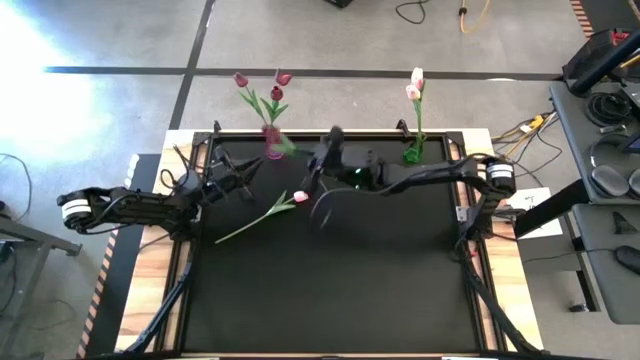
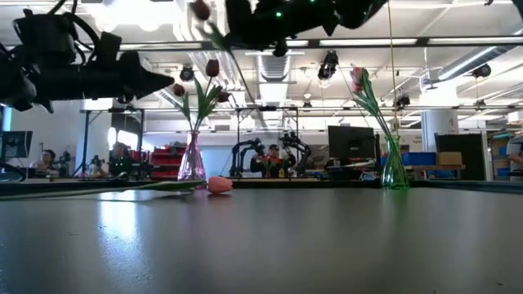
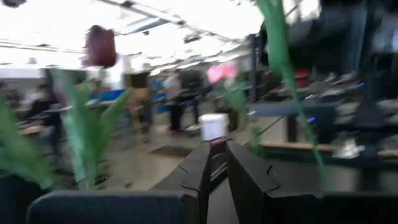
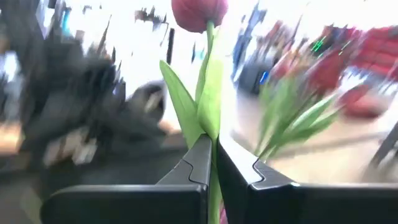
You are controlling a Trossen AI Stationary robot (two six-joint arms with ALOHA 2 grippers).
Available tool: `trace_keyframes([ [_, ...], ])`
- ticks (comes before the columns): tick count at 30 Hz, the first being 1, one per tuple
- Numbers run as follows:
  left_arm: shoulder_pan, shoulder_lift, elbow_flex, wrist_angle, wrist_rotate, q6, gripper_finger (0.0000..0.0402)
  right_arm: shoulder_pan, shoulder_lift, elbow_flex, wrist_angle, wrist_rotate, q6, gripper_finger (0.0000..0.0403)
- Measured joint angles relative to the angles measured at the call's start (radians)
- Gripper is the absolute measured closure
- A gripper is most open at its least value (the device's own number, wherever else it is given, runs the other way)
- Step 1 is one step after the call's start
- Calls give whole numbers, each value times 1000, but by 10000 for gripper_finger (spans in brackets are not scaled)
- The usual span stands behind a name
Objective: Sort flowers into vase by color
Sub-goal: Put the red flower into the purple vase
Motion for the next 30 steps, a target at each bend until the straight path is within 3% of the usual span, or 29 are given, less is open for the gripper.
trace_keyframes([
  [4,1,2,0,-63,-77,30,365,-56,-13,-39,223,-15,-19,391],
  [12,1,42,0,-117,-89,-1,365,-107,102,40,463,-83,-74,391],
  [19,1,90,-1,-114,-89,-36,365,-121,255,248,516,-143,-139,391],
  [30,-1,186,-1,-69,-89,-39,365,-162,551,688,491,-154,-209,391],
])
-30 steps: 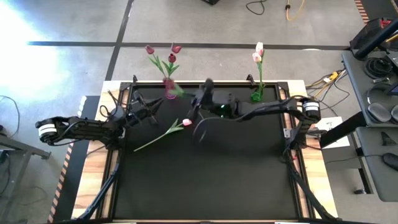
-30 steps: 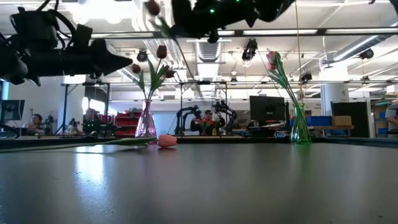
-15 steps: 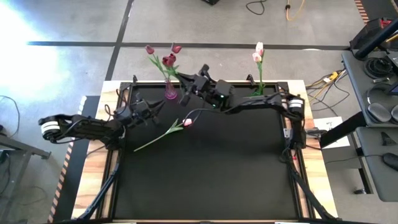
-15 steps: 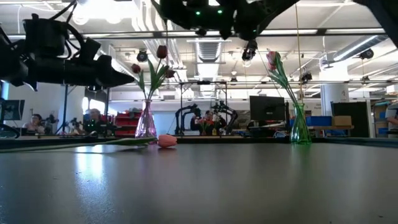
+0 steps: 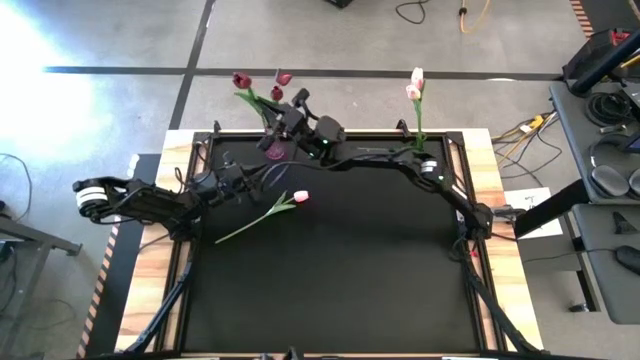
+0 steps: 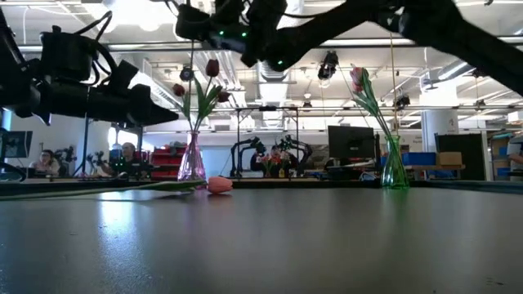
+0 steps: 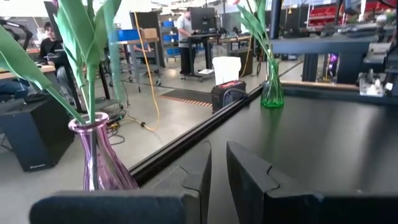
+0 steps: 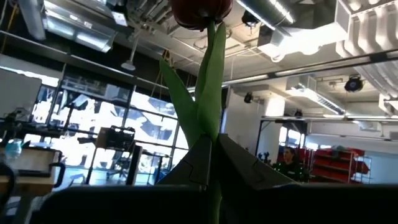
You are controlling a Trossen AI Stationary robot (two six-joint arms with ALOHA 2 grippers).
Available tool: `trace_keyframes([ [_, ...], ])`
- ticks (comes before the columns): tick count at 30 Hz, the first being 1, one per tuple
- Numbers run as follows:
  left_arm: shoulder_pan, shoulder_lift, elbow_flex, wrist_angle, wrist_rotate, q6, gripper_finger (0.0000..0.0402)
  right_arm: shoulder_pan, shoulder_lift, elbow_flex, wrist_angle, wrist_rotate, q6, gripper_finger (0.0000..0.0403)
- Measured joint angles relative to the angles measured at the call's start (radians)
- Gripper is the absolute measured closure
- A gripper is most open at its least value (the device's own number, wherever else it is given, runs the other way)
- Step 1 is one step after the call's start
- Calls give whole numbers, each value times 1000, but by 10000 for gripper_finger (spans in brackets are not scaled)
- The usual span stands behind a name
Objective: Sort flowers into vase by color
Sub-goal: Put the red flower into the purple vase
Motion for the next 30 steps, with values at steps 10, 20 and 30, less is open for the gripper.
trace_keyframes([
  [10,0,68,0,84,0,40,365,-43,182,278,-80,4,-17,391],
  [20,0,85,-1,135,0,74,365,-68,213,328,-102,12,-6,391],
  [30,0,90,-1,141,0,76,365,-76,213,323,-148,39,37,391],
])
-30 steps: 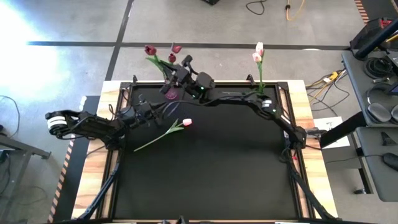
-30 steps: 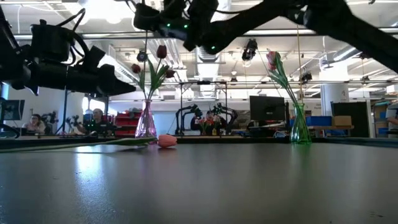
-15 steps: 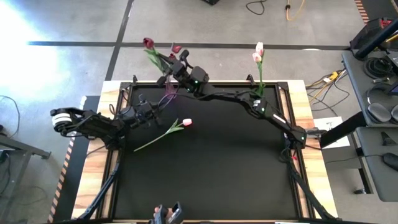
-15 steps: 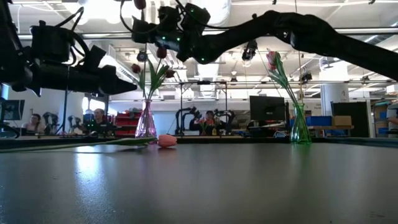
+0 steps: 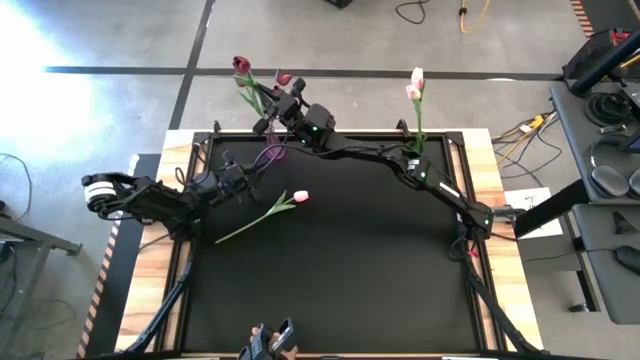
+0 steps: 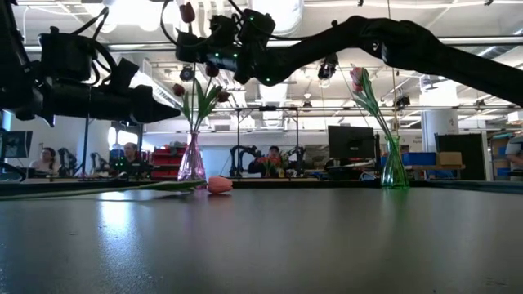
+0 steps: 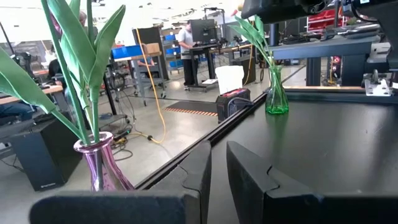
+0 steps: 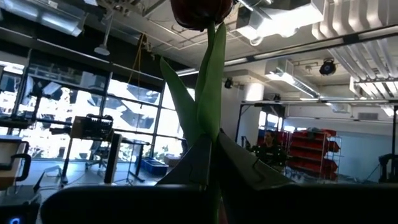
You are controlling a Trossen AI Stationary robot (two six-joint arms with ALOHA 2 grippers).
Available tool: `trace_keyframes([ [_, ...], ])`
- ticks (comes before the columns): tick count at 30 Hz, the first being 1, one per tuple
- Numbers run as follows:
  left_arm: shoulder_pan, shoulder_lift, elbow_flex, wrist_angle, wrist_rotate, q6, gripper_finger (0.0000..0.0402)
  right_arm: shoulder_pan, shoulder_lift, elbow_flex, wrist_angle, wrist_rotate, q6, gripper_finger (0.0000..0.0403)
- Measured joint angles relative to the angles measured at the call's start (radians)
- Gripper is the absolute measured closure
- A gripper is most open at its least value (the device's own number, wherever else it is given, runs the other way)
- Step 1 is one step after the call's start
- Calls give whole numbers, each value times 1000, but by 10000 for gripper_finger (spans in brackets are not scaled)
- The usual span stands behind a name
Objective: Sort flowers into vase by color
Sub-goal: Put the red flower into the purple vase
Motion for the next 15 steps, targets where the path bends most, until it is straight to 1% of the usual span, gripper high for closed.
trace_keyframes([
  [5,0,3,0,1,0,0,365,0,0,-11,-13,0,26,391],
  [12,0,3,0,2,0,0,365,0,0,-12,-127,4,89,390],
  [15,0,3,0,1,0,0,365,3,0,-12,-152,58,96,390],
])
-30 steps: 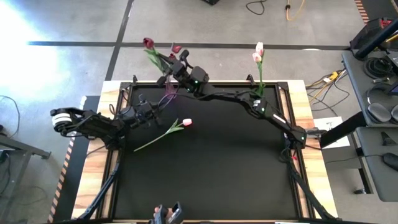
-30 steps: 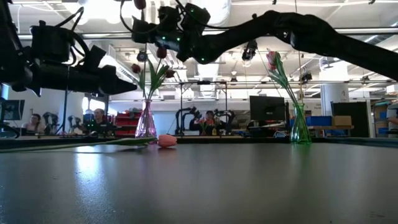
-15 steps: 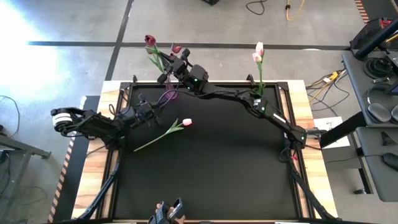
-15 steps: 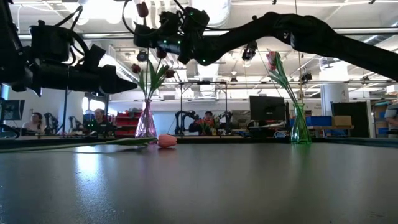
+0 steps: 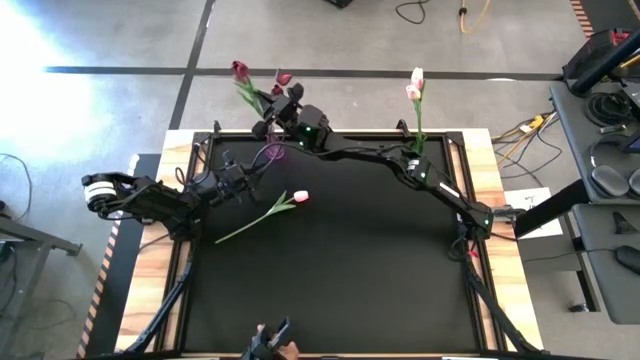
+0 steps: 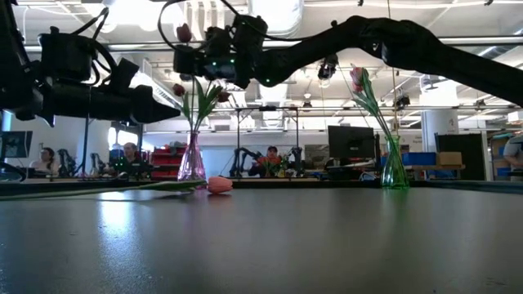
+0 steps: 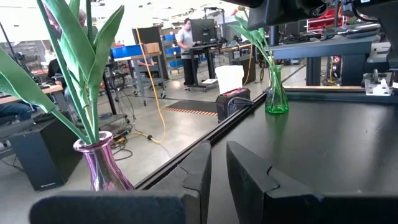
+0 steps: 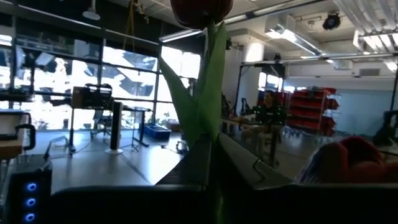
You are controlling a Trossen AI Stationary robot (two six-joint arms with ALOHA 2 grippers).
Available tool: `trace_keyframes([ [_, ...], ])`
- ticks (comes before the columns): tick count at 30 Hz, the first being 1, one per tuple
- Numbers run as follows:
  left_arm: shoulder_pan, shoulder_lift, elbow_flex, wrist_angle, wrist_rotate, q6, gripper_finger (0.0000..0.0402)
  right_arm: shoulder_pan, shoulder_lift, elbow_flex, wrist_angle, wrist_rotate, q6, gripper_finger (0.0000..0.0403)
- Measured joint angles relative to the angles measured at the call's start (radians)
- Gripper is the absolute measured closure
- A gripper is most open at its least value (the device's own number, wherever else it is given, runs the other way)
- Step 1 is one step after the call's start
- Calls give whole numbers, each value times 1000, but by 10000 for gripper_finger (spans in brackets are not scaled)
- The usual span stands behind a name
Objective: Sort flowers into vase by color
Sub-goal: Put the red flower into the purple vase
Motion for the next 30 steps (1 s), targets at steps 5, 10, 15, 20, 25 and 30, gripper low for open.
trace_keyframes([
  [5,0,0,0,0,0,-3,365,5,0,0,-43,25,-14,376],
  [10,0,0,0,-1,0,-8,365,13,-1,0,-122,31,14,331],
  [15,0,0,0,-4,0,-11,365,21,-5,4,-240,32,19,301],
  [20,0,0,0,-6,1,-14,365,33,-8,19,-296,49,20,311],
  [25,-1,0,0,-12,1,-19,365,48,-18,37,-434,139,11,301],
  [30,-2,0,0,-24,1,-15,365,73,-67,38,-617,148,17,251],
])
